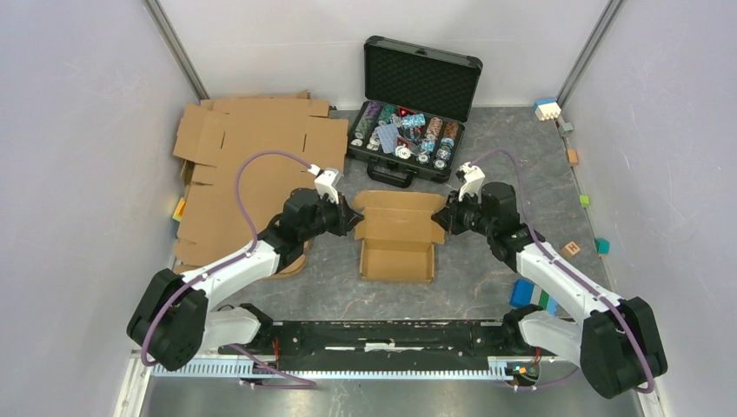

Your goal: Fold the paper box

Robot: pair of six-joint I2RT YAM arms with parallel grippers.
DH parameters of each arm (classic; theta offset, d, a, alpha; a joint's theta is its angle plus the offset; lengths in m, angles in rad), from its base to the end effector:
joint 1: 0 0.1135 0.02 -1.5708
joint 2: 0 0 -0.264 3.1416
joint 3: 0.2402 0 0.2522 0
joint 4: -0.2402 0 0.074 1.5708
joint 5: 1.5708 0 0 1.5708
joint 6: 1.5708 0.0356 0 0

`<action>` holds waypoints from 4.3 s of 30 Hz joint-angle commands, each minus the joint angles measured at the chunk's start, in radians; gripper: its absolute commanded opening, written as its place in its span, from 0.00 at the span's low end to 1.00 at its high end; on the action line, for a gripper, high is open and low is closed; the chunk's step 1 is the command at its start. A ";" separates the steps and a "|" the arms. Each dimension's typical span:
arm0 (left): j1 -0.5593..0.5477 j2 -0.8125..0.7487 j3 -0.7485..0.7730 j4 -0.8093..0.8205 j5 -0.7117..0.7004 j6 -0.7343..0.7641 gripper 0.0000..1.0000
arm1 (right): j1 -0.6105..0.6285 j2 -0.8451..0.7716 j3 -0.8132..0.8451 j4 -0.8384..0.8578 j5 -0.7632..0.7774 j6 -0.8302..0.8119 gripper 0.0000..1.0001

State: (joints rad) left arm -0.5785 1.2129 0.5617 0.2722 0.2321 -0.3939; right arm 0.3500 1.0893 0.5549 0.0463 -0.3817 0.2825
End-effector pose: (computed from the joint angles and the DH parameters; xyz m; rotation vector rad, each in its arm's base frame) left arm 0.2129 -0.1488 0.2198 0.3477 2.0109 -0.8543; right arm 0.2149 0.0926 0.2242 -0.3145 2.0898 0.7780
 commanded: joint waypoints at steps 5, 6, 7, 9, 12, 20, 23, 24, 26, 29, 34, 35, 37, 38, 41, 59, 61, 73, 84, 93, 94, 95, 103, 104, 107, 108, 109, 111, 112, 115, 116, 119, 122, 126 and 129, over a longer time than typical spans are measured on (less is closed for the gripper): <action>-0.012 -0.029 0.030 -0.032 -0.056 0.020 0.07 | 0.127 -0.032 0.052 -0.008 0.220 0.004 0.12; -0.015 -0.033 0.026 -0.031 -0.063 0.018 0.05 | 0.139 -0.035 0.054 -0.010 0.247 0.008 0.11; -0.021 -0.041 0.023 -0.026 -0.075 0.014 0.04 | 0.154 -0.037 0.052 -0.006 0.279 0.015 0.10; -0.030 -0.054 0.012 -0.008 -0.094 -0.005 0.03 | 0.185 -0.045 0.041 0.015 0.341 0.043 0.11; -0.055 -0.073 0.003 0.015 -0.136 -0.029 0.02 | 0.228 -0.047 0.032 0.066 0.409 0.081 0.10; -0.149 -0.084 0.013 0.019 -0.344 -0.031 0.02 | 0.283 -0.016 0.033 0.180 0.535 0.101 0.11; -0.167 -0.057 0.023 0.033 -0.428 -0.029 0.02 | 0.301 0.015 0.046 0.222 0.560 0.094 0.12; -0.169 -0.046 0.031 0.032 -0.445 -0.031 0.02 | 0.308 0.025 0.047 0.242 0.566 0.084 0.12; -0.169 -0.027 0.046 0.038 -0.461 -0.041 0.02 | 0.318 0.045 0.049 0.279 0.579 0.064 0.12; -0.167 0.021 0.063 0.068 -0.464 -0.051 0.02 | 0.325 0.070 0.050 0.320 0.607 0.043 0.11; -0.167 0.095 0.100 0.099 -0.463 -0.071 0.02 | 0.331 0.084 -0.009 0.448 0.695 0.038 0.09; -0.167 0.102 0.100 0.104 -0.463 -0.081 0.02 | 0.331 0.081 -0.029 0.477 0.706 0.043 0.08; -0.167 0.109 0.099 0.110 -0.459 -0.110 0.02 | 0.337 0.080 -0.056 0.506 0.728 0.049 0.07; -0.168 0.109 0.096 0.115 -0.452 -0.118 0.02 | 0.340 0.080 -0.062 0.509 0.736 0.050 0.06; -0.169 0.106 0.080 0.134 -0.451 -0.143 0.02 | 0.346 0.071 -0.085 0.515 0.745 0.049 0.06; -0.349 0.061 -0.029 0.254 -0.701 -0.129 0.02 | 0.383 -0.008 -0.192 0.521 0.750 0.042 0.23; -0.360 0.054 -0.035 0.262 -0.725 -0.112 0.02 | 0.385 -0.024 -0.194 0.512 0.754 0.036 0.24; -0.392 0.008 -0.067 0.284 -0.756 -0.005 0.02 | 0.385 -0.172 -0.216 0.334 0.716 -0.023 0.55; -0.411 -0.028 -0.078 0.275 -0.751 0.085 0.02 | 0.383 -0.194 -0.139 0.065 0.695 0.010 0.72; -0.411 -0.013 -0.050 0.246 -0.742 0.170 0.02 | 0.345 -0.158 -0.030 -0.007 0.630 -0.106 0.67; -0.411 -0.004 -0.045 0.246 -0.738 0.178 0.02 | 0.330 -0.147 -0.019 -0.011 0.595 -0.112 0.66; -0.411 0.007 -0.033 0.235 -0.734 0.186 0.03 | 0.313 -0.135 -0.013 -0.011 0.566 -0.115 0.65; -0.409 0.078 0.023 0.189 -0.734 0.200 0.03 | 0.222 -0.079 0.042 -0.040 0.448 -0.097 0.33; -0.409 0.081 0.025 0.189 -0.739 0.200 0.03 | 0.221 -0.073 0.048 -0.043 0.450 -0.097 0.30; -0.409 0.081 0.027 0.190 -0.738 0.198 0.03 | 0.216 -0.058 0.061 -0.069 0.460 -0.098 0.26; -0.409 0.081 0.030 0.185 -0.738 0.191 0.04 | 0.215 -0.053 0.065 -0.074 0.468 -0.100 0.21; -0.409 0.076 0.036 0.174 -0.740 0.182 0.05 | 0.214 -0.050 0.070 -0.083 0.479 -0.100 0.14; -0.409 0.069 0.058 0.120 -0.740 0.153 0.10 | 0.214 -0.044 0.077 -0.092 0.490 -0.100 0.00; -0.409 0.064 0.077 0.087 -0.738 0.133 0.14 | 0.214 -0.045 0.076 -0.093 0.492 -0.103 0.00; -0.396 0.061 0.162 -0.089 -0.725 0.042 0.29 | 0.215 -0.052 0.066 -0.086 0.501 -0.112 0.00; -0.374 0.072 0.208 -0.178 -0.691 0.001 0.30 | 0.215 -0.054 0.061 -0.081 0.505 -0.116 0.00; -0.299 0.108 0.320 -0.374 -0.548 -0.070 0.30 | 0.214 -0.071 0.037 -0.054 0.514 -0.120 0.00; -0.266 0.137 0.388 -0.477 -0.498 -0.088 0.30 | 0.215 -0.079 0.025 -0.053 0.513 -0.121 0.00; -0.255 0.191 0.465 -0.582 -0.518 -0.064 0.30 | 0.214 -0.082 0.023 -0.027 0.509 -0.125 0.00; -0.254 0.222 0.505 -0.631 -0.537 -0.047 0.29 | 0.215 -0.088 0.023 -0.023 0.511 -0.130 0.00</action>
State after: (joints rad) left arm -0.8371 1.3968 0.9989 -0.2173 -0.3126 -0.4252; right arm 0.5610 1.0267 0.5793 -0.0231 0.1314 0.1726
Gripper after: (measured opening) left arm 0.293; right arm 0.010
